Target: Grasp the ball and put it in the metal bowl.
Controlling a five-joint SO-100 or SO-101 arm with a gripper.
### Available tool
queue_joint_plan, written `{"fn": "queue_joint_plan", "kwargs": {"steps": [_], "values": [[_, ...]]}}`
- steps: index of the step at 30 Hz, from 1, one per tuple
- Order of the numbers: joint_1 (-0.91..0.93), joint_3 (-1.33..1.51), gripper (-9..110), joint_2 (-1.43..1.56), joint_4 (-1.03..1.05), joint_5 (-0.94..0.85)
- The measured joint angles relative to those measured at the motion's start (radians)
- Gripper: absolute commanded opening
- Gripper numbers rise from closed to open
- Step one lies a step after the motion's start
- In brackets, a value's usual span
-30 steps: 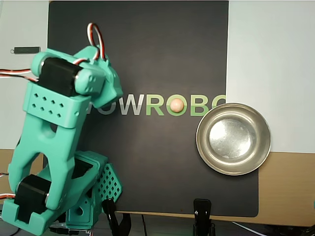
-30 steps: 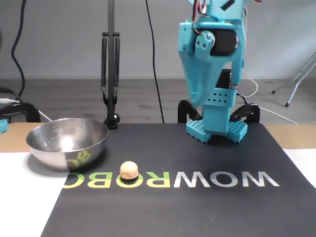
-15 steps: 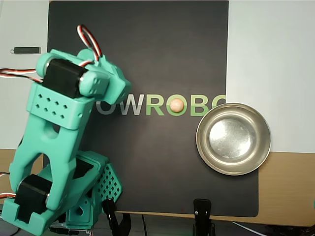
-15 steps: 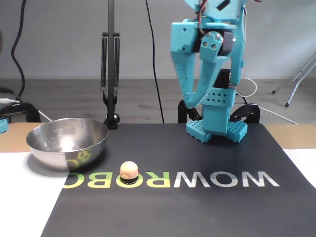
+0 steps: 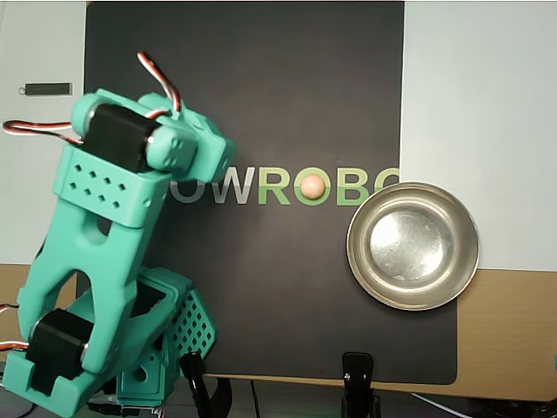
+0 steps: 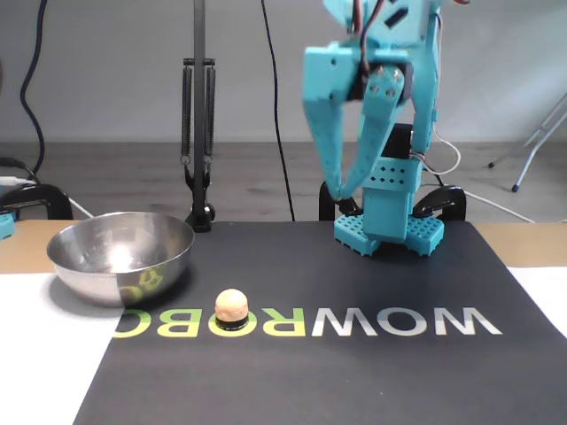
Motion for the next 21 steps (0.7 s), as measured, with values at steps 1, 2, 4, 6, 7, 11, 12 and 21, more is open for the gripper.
{"fn": "queue_joint_plan", "kwargs": {"steps": [1, 2, 4, 6, 7, 11, 12, 21], "values": [[0.005, 0.009, 0, 0.000, 0.000, 0.000], [0.005, 0.017, 0, 0.000, 0.000, 0.000], [-0.002, 0.035, 0, 0.000, -0.002, 0.000], [-0.003, 0.054, 0, 0.000, -0.005, 0.000], [-0.003, 0.064, 0, 0.000, -0.008, 0.000], [0.005, 0.115, 0, 0.000, -0.057, 0.000], [0.006, 0.132, 0, 0.000, -0.078, 0.000], [0.069, 0.304, 1, 0.000, -0.268, 0.000]]}}
